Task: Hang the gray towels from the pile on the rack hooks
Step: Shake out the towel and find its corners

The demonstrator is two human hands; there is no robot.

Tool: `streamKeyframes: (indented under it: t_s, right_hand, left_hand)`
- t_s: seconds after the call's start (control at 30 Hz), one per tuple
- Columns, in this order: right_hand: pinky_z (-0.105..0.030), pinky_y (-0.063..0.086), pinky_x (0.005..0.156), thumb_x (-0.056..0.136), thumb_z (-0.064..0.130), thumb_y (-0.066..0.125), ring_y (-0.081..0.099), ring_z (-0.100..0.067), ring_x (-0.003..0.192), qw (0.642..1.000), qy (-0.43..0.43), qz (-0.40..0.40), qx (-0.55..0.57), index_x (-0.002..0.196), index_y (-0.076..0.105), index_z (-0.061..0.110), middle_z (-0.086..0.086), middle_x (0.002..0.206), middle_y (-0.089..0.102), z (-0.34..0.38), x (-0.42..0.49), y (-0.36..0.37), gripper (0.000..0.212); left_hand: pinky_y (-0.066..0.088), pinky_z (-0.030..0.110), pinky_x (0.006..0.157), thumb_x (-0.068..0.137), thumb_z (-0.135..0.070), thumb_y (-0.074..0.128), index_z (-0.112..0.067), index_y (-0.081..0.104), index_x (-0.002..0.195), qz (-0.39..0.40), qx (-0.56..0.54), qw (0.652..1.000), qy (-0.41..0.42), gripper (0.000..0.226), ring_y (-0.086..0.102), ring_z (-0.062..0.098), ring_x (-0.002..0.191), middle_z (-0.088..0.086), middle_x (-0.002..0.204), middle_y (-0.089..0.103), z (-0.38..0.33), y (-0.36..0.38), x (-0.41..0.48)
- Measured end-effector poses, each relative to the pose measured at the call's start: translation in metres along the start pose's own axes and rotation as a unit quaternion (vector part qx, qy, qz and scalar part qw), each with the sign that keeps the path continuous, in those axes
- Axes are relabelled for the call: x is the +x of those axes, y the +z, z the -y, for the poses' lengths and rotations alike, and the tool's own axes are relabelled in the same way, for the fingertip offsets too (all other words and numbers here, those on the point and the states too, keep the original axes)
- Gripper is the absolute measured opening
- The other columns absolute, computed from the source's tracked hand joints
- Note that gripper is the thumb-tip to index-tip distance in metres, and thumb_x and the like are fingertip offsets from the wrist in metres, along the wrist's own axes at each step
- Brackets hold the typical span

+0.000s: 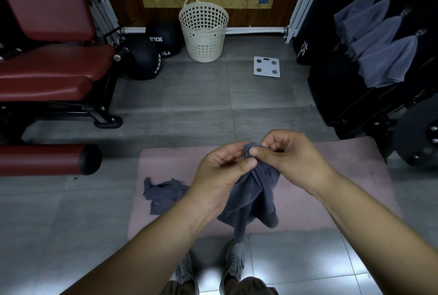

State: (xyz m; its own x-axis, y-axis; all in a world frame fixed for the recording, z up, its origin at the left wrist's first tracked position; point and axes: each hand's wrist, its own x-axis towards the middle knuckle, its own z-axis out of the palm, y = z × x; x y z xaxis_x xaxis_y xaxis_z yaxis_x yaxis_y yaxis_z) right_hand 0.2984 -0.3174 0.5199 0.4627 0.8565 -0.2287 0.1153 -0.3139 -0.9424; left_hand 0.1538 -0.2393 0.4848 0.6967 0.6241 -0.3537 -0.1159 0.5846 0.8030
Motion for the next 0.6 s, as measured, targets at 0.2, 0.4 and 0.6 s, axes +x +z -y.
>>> streamKeyframes:
  t_s: [0.2,0.4,0.6]
  right_hand:
    - [-0.021,0.05,0.063,0.073,0.031,0.077,0.061,-0.012,0.063,0.992,0.04,0.025,0.121,0.064,0.066,0.012,-0.003,0.063,0.066,0.003,0.004,0.002,0.023]
    - [-0.018,0.038,0.061,0.091,0.036,0.065,0.046,-0.006,0.06,0.993,-0.016,0.114,0.03,0.067,0.059,0.01,0.008,0.059,0.051,-0.001,0.007,-0.011,0.036]
    - [-0.019,0.045,0.069,0.088,0.024,0.076,0.055,-0.006,0.069,0.984,-0.033,0.151,-0.087,0.071,0.063,0.005,0.01,0.068,0.06,-0.014,0.018,-0.015,0.029]
  left_hand:
    - [0.056,0.02,0.073,0.081,0.012,0.07,-0.005,0.073,0.095,-0.018,0.076,0.997,0.029,0.023,0.075,0.017,0.087,0.009,0.091,0.078,-0.015,0.005,0.003]
    - [0.059,0.025,0.078,0.091,0.007,0.056,-0.002,0.069,0.093,-0.025,-0.039,0.999,0.014,0.016,0.072,0.018,0.081,0.009,0.084,0.074,-0.036,-0.003,0.014]
    - [0.056,0.024,0.081,0.094,0.008,0.054,-0.005,0.07,0.09,0.01,0.022,0.998,0.053,0.021,0.07,0.013,0.076,0.004,0.081,0.074,-0.061,-0.01,0.029]
